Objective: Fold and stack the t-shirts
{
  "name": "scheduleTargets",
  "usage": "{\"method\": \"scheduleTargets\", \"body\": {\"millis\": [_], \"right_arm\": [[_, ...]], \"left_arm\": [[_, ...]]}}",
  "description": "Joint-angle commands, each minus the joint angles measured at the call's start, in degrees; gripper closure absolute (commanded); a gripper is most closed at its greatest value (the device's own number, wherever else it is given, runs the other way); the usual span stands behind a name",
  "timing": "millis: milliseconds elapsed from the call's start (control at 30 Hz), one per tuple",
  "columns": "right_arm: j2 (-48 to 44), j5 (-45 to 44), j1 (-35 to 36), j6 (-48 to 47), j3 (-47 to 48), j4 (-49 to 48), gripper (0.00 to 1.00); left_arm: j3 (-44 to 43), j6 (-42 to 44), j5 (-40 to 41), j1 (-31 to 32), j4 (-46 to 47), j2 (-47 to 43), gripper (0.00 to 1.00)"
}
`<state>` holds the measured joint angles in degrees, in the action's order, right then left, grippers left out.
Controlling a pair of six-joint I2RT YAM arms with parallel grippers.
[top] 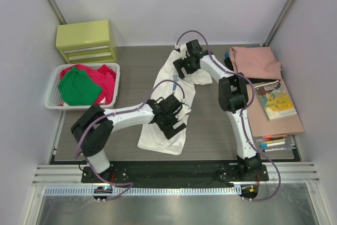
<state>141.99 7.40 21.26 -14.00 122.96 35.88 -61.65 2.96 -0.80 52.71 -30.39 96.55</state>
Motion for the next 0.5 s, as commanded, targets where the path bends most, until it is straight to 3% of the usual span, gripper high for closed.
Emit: {"method": "scheduleTargets", "body": {"millis": [0,200,467], "right_arm": [[2.0,0.2,0.5,-0.1,-3.8,7.8,0.0],[3.4,0.0,0.5,-0.1,-2.9,7.6,0.0],[3.6,0.2,0.5,-0.2,-2.7,7.5,0.0]], "left_arm": [[-2.0,-1.6,-5.8,-0.4,-2.4,4.2,0.0],[-3.1,-2.7,-11.2,-0.4,-3.2,8.7,0.0],[-2.9,-2.6,-11.2,-0.4,-2.7,8.7,0.0]]}}
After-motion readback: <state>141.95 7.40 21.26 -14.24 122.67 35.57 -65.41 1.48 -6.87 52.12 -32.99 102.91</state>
